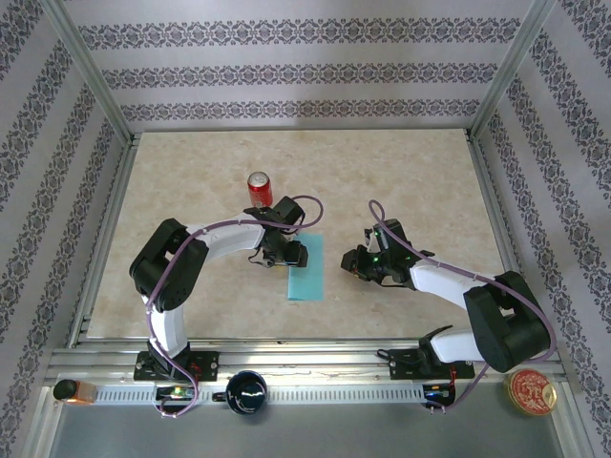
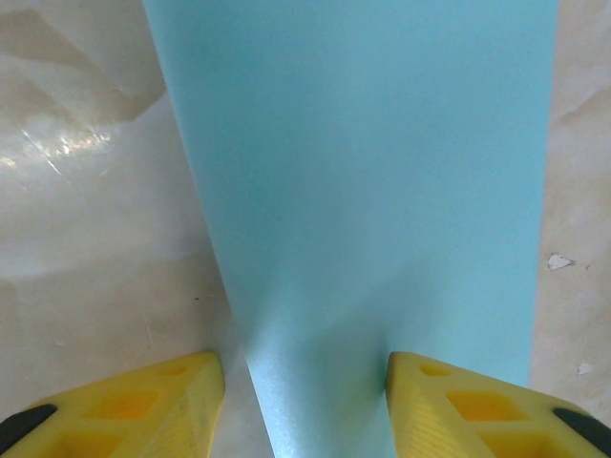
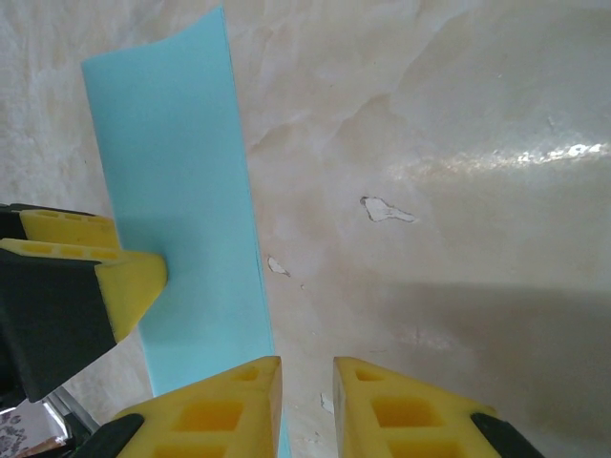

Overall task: Fold a paper plane with a square sheet of paper (pick it up from the middle)
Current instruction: Hold the square sheet of paper at the center of the table.

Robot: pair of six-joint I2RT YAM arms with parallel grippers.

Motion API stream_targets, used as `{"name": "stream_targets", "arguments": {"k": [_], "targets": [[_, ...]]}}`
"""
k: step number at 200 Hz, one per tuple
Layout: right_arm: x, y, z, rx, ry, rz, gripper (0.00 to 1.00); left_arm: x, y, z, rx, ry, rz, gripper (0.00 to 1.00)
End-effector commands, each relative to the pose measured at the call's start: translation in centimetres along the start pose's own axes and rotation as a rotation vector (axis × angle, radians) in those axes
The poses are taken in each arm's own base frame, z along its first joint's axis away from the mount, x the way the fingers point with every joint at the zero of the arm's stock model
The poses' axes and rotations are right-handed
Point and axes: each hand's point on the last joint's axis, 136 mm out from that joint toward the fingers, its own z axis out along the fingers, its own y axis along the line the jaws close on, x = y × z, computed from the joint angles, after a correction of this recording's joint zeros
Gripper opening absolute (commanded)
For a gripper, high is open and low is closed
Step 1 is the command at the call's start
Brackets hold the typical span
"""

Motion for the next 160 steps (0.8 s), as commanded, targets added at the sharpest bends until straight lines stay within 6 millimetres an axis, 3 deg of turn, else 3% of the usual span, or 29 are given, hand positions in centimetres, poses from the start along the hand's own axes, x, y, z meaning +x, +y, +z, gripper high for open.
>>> {"name": "stream_targets", "arguments": {"k": [1,160], "targets": [[-0.41,1.04,-0.01,-0.020,-0.007,-0.026,0.23,-0.52,0.83,1.04,-0.059,-0.011,0.032,0.48],[-0.43,1.20,0.07,-0.024,-0.004,-0.027,0.24,-0.62,0.83,1.24,-0.063,-0.002,0.036,0.51]]}}
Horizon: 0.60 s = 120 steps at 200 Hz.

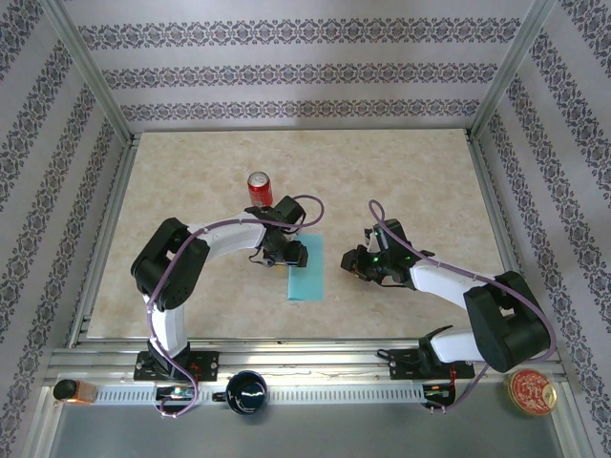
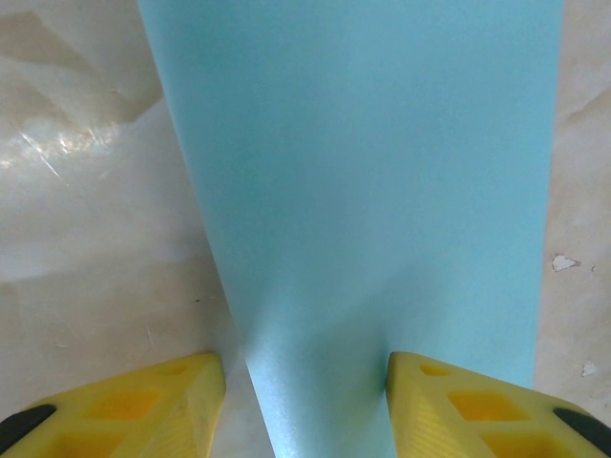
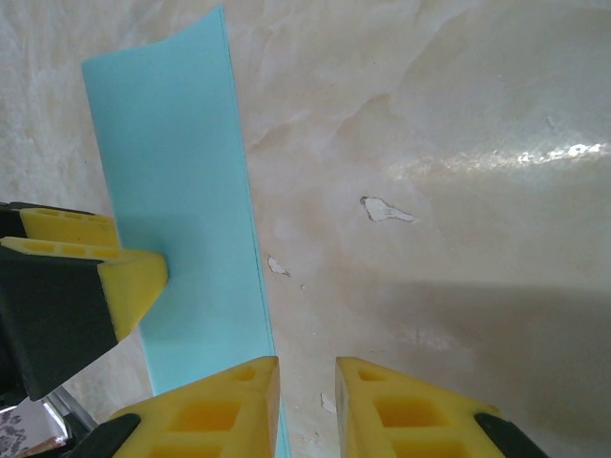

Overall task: Fold a paper plane with a square sheet of paper (pick it up from the middle)
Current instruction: Hold the square sheet of paper at the center of the table.

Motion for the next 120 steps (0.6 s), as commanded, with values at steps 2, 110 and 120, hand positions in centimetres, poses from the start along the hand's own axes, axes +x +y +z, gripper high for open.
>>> {"name": "stream_targets", "arguments": {"k": [2,110,120], "targets": [[-0.42,1.22,0.07,-0.025,-0.003,-0.027,0.24,-0.59,0.78,1.18,-0.055,-0.013,0.036,0.51],[-0.11,1.64,0.42,-0.037,0.014,-0.041,0.22,-0.57,0.90,1.13,-0.062,-0.012,0.037,0.52],[0.06,1.92,0.51,-0.045,0.023,-0.051,0.18,-0.59,0.90,1.12,-0.063,-0.013,0.037,0.52]]}}
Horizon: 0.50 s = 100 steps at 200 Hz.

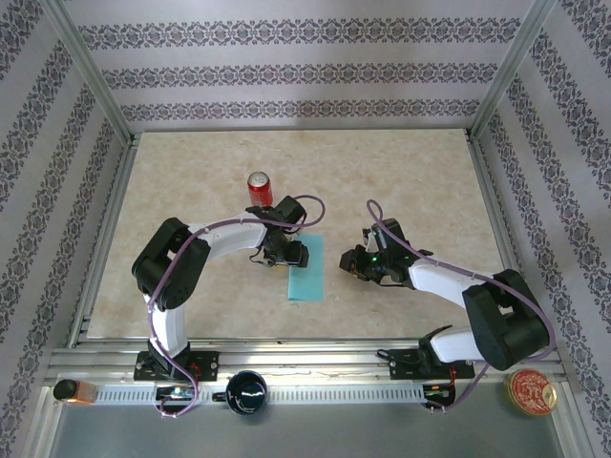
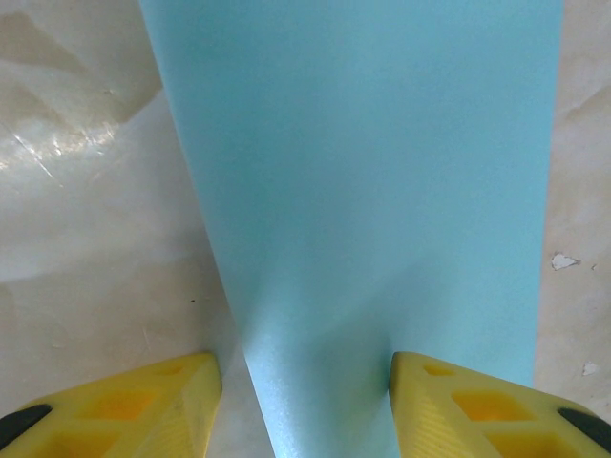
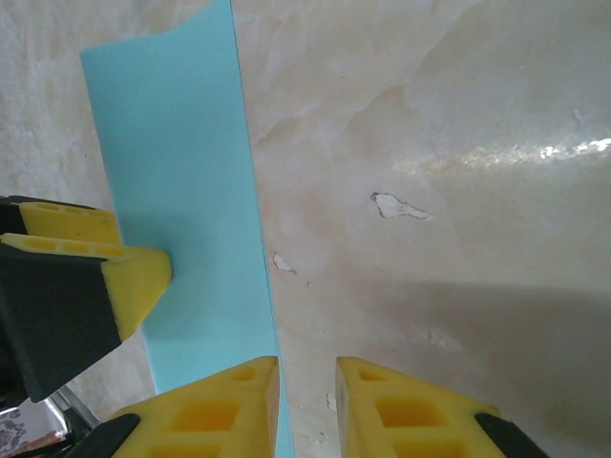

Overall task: Fold a paper plane with a square sheet of paper (pick it up from the middle)
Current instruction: Hold the square sheet of paper at the center of the table.

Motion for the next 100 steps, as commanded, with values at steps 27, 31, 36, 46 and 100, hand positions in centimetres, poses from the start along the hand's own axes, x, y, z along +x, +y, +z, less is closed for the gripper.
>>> {"name": "stream_targets", "arguments": {"k": [27,31,36,46,100], "targets": [[0.2,2.0,0.7,-0.044,0.033,-0.061,0.12,-0.6,0.9,1.1,-0.051,-0.014,0.025,0.52],[0.3,2.1,0.8,-0.045,0.035,-0.064,0.12,-0.6,0.8,1.1,-0.049,-0.015,0.024,0.52],[0.3,2.1,0.9,-0.044,0.037,-0.065,0.12,-0.6,0.9,1.1,-0.049,-0.016,0.022,0.52],[0.4,2.3,1.0,-0.045,0.043,-0.073,0.10,-0.6,0.9,1.1,-0.049,-0.018,0.021,0.52],[0.8,2.8,2.2,-0.040,0.070,-0.084,0.04,-0.5,1.0,1.2,-0.052,-0.016,0.004,0.52]]}}
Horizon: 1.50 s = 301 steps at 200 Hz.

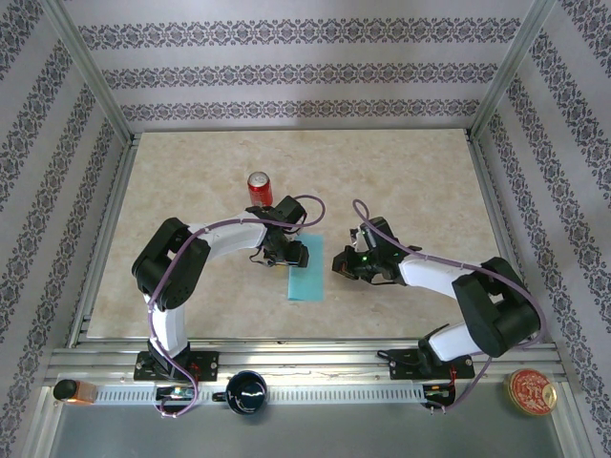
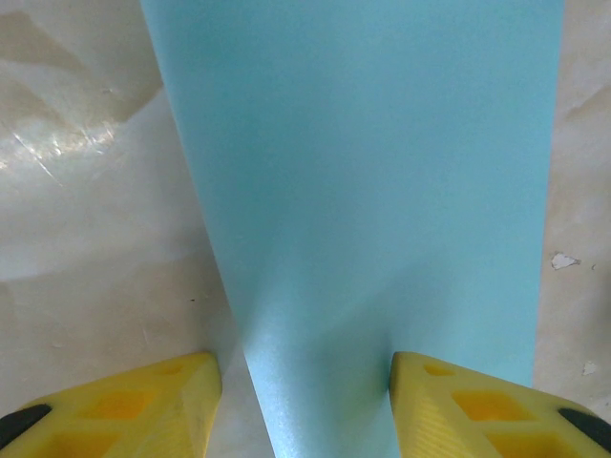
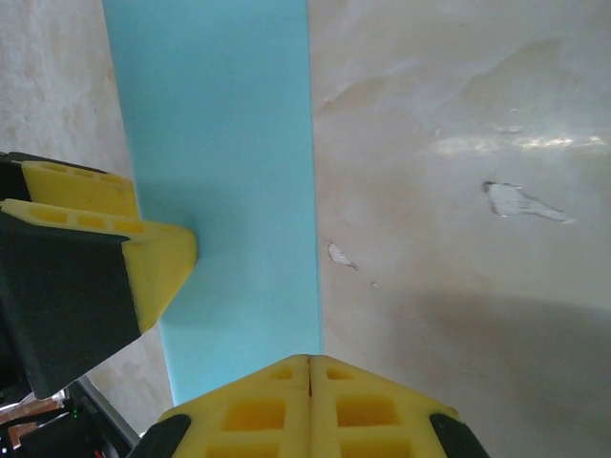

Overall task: Fold a paper plane with a square sheet of paper (pick it up from the middle)
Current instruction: Hold the square sheet of paper at the center of the table.

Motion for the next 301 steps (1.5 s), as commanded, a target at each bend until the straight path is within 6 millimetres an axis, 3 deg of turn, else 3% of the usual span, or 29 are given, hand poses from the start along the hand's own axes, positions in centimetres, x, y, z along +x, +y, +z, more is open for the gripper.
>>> {"name": "stream_targets", "arguments": {"k": [1,110,173,256,301], "targets": [[-0.5,1.0,0.3,-0.019,-0.007,-0.025,0.04,-0.5,1.0,1.2,-0.052,-0.016,0.004,0.52],[-1.3,-0.2,-1.3,0.012,-0.091,0.005,0.05,-0.6,1.1,1.4,-0.053,-0.022,-0.032,0.53],[-1.2,-0.1,-1.2,0.003,-0.084,0.007,0.05,-0.5,1.4,1.5,-0.069,-0.018,-0.038,0.52],[-1.1,0.8,-0.6,-0.019,-0.058,-0.013,0.04,-0.5,1.1,1.5,-0.052,-0.018,-0.019,0.53],[-1.1,2.4,0.7,-0.044,-0.023,-0.036,0.00,-0.4,1.1,1.5,-0.050,-0.018,-0.022,0.53]]}}
